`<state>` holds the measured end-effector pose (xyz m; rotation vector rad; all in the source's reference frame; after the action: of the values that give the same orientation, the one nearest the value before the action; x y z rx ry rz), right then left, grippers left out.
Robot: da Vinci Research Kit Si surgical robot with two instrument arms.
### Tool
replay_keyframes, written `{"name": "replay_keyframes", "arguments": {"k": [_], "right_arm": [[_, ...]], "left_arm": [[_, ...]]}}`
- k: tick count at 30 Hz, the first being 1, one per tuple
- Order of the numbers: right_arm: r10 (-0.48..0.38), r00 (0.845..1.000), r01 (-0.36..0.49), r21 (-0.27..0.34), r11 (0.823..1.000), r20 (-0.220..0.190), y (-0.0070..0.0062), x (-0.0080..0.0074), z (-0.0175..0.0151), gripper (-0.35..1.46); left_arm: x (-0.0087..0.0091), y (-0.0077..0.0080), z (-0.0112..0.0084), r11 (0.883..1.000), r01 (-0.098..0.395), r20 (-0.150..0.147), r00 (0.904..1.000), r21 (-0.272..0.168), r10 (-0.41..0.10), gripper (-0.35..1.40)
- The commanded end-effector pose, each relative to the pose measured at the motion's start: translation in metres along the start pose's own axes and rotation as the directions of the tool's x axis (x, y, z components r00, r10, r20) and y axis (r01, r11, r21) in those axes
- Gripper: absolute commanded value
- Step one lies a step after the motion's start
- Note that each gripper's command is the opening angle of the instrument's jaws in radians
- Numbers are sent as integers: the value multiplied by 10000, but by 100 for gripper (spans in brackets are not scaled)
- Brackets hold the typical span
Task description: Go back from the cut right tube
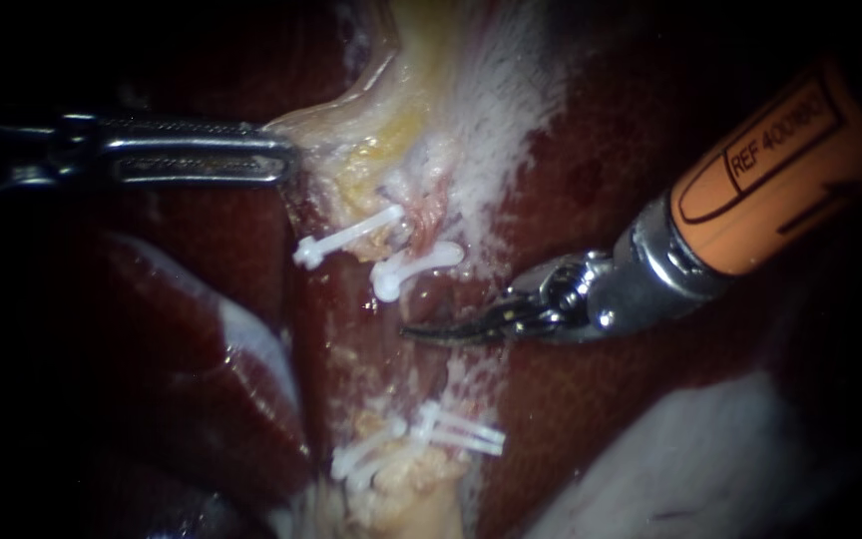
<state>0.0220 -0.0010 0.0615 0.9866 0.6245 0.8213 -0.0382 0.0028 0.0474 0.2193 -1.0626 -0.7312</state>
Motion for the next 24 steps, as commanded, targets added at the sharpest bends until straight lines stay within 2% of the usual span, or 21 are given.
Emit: {"name": "replay_keyframes", "arguments": {"k": [1, 8, 9, 13, 15, 18, 22, 24], "right_arm": [[-14, 10000, 14, -2, 10000, 2, -1, 0, 0, -35], [-92, 10000, 92, -11, 10000, 30, -1, -8, 7, -35], [-99, 9999, 99, -12, 10000, 33, -1, -9, 7, -26], [-113, 9999, 113, -15, 9999, 37, -1, -10, 9, 29], [-110, 9999, 111, -17, 9999, 34, 0, -10, 9, 41], [-226, 9997, 226, -18, 9997, 34, 1, -10, 9, 46], [-464, 9989, 464, -71, 9989, -30, 1, -9, 8, 65], [-581, 9983, 580, -91, 9983, -52, 2, -9, 8, 68]], "left_arm": [[0, 0, 0, 10000, -1, 1, 10000, 1, 1, -35], [1, 1, 0, 10000, -6, 1, 10000, 6, 6, -35], [1, 1, 0, 10000, -6, 1, 10000, 6, 6, -35], [1, 1, 0, 10000, -7, 2, 10000, 3, 7, -35], [2, 1, 0, 10000, -8, 2, 10000, 2, 8, -35], [2, 1, 0, 10000, -10, 3, 10000, 0, 10, -35], [3, 1, 0, 10000, -15, 3, 10000, -1, 15, -35], [3, 0, 0, 10000, -15, 3, 10000, -1, 15, -35]]}}
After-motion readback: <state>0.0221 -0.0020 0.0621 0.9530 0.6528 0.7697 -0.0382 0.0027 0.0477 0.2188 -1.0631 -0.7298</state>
